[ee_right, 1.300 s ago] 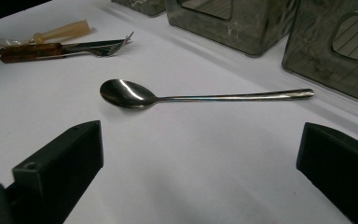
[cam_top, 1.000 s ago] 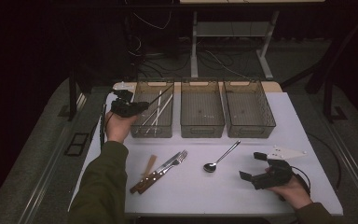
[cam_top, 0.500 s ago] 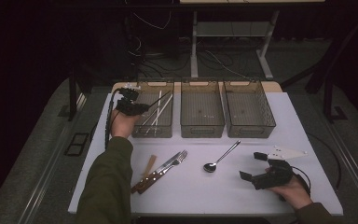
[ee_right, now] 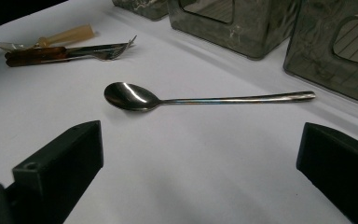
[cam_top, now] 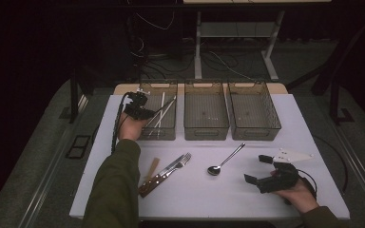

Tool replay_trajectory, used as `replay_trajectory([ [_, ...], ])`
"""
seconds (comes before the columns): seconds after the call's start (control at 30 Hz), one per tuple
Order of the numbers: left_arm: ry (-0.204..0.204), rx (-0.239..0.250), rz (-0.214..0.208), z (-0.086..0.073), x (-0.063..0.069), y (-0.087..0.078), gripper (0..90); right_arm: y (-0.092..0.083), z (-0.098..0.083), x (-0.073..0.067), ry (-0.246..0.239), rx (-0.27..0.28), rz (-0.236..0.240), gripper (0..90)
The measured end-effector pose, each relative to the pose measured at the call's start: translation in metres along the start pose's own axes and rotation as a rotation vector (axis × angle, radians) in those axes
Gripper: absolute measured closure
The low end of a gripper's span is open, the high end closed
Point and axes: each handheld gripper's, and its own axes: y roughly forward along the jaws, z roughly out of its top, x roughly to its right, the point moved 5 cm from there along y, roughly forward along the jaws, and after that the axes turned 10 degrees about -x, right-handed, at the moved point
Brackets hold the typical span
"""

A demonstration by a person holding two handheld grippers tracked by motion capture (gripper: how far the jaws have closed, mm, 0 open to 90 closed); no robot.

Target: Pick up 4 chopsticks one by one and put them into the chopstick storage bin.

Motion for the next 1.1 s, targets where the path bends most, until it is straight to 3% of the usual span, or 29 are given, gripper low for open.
replay_trajectory([
  [0.23,0.000,-0.002,0.014,0.000,0.000,0.001,82.8,0.000,0.000,0.000,-0.003,0.000,0.001,0.7],
  [0.5,0.004,0.026,-0.002,0.000,0.000,-0.005,73.5,0.000,0.000,0.000,-0.003,0.000,0.002,0.8],
  [0.7,0.006,0.097,-0.058,0.002,0.004,-0.016,64.7,0.000,0.000,-0.001,-0.003,-0.002,0.002,0.7],
  [1.0,0.068,0.166,-0.127,-0.005,0.019,-0.032,49.0,0.001,0.000,0.000,-0.004,-0.004,0.000,0.7],
  [1.1,0.093,0.182,-0.133,-0.012,0.026,-0.037,44.2,0.001,0.000,0.000,-0.004,-0.005,0.000,0.7],
])
